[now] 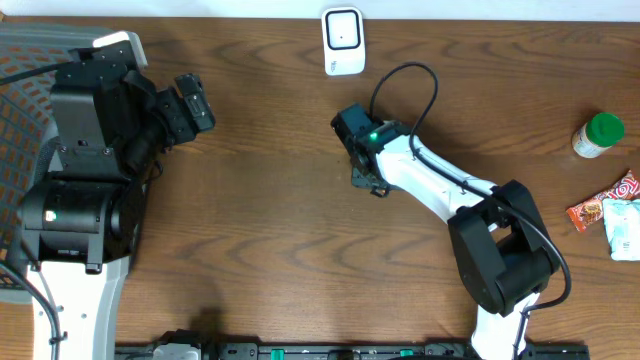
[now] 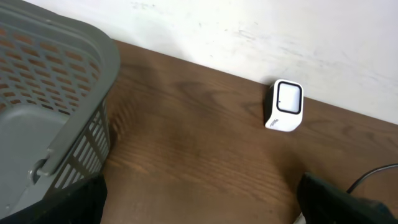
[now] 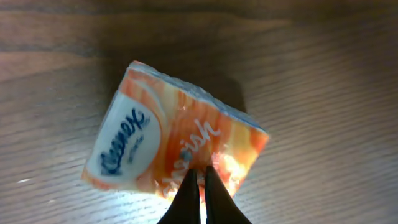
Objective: Scan the item barcode
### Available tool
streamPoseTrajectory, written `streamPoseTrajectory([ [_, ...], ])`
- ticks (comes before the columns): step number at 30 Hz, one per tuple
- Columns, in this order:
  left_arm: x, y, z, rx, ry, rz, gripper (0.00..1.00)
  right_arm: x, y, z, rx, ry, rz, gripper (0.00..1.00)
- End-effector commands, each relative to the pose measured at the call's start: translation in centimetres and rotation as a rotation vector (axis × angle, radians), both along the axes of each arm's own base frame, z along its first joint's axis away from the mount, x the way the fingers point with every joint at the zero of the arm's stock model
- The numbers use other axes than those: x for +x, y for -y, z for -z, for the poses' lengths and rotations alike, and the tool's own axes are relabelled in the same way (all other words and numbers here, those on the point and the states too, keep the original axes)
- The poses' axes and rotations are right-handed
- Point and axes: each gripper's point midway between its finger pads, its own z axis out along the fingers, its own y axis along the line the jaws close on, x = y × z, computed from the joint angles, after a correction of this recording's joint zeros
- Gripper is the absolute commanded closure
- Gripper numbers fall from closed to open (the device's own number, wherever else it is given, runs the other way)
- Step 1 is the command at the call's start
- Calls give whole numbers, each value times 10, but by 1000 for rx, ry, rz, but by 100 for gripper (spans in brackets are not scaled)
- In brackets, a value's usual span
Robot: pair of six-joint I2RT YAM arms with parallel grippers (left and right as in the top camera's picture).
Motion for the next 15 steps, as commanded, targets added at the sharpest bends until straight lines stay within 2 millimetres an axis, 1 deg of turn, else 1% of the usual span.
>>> streamPoseTrajectory([
  [1,0,-4,-5,13,12,-11,2,-4,4,2,17,10,23,99],
  [6,0,-4,-5,13,12,-11,2,-10,7,14,15,5,23,99],
  [7,0,-4,-5,14,12,-11,2,-13,9,19,13,0,23,99],
  [10,0,-4,-5,13,12,-11,2,-16,11,23,9,-4,22,99],
  [13,0,-4,-5,13,12,-11,2,-14,10,18,12,4,3,99],
  [14,0,-4,-5,13,12,-11,2,-11,8,12,14,11,-12,99],
  [15,0,-4,-5,13,12,-11,2,-8,6,2,19,25,-31,99],
])
